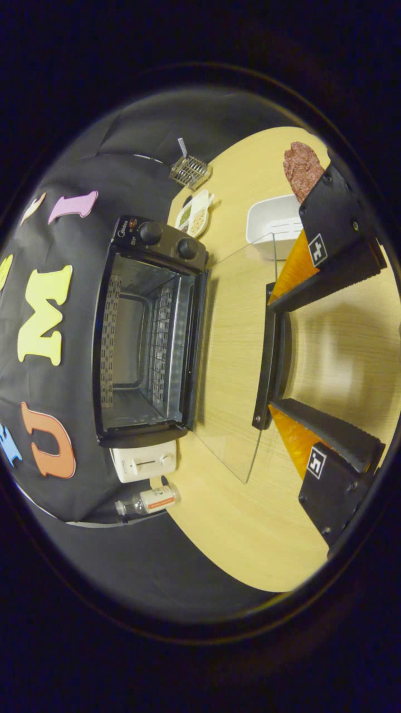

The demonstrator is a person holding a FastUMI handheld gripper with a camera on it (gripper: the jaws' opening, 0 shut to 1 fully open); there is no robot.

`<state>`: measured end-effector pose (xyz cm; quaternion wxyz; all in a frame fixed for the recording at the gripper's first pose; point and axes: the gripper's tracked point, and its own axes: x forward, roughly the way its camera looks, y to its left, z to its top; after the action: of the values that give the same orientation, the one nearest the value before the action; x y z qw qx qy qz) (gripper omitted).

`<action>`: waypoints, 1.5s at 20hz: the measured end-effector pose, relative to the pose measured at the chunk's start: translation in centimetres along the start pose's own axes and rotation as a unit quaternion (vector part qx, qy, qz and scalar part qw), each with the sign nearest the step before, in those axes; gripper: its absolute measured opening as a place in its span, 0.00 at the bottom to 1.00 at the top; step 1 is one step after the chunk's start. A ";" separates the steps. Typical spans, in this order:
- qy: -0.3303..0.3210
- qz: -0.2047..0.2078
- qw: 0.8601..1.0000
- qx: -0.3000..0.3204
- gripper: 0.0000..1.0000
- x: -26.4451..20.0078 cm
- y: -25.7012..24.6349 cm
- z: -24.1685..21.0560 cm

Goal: Open the toaster oven, put the food inside, and close the toaster oven door.

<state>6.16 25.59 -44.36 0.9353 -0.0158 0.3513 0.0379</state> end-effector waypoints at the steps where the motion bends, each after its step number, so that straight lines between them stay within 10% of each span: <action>1: 0.000 -0.001 1.000 0.002 1.00 0.0 0.0 0.0; 10: -0.004 0.012 1.000 -0.005 1.00 -0.7 -1.3 0.6; 20: -0.030 -0.017 0.999 -0.017 1.00 -5.7 -16.4 5.0; 30: 0.109 0.178 0.973 0.094 0.78 -6.3 -19.3 -3.1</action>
<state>0.97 5.76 -42.44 0.8670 0.1305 0.4503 0.1690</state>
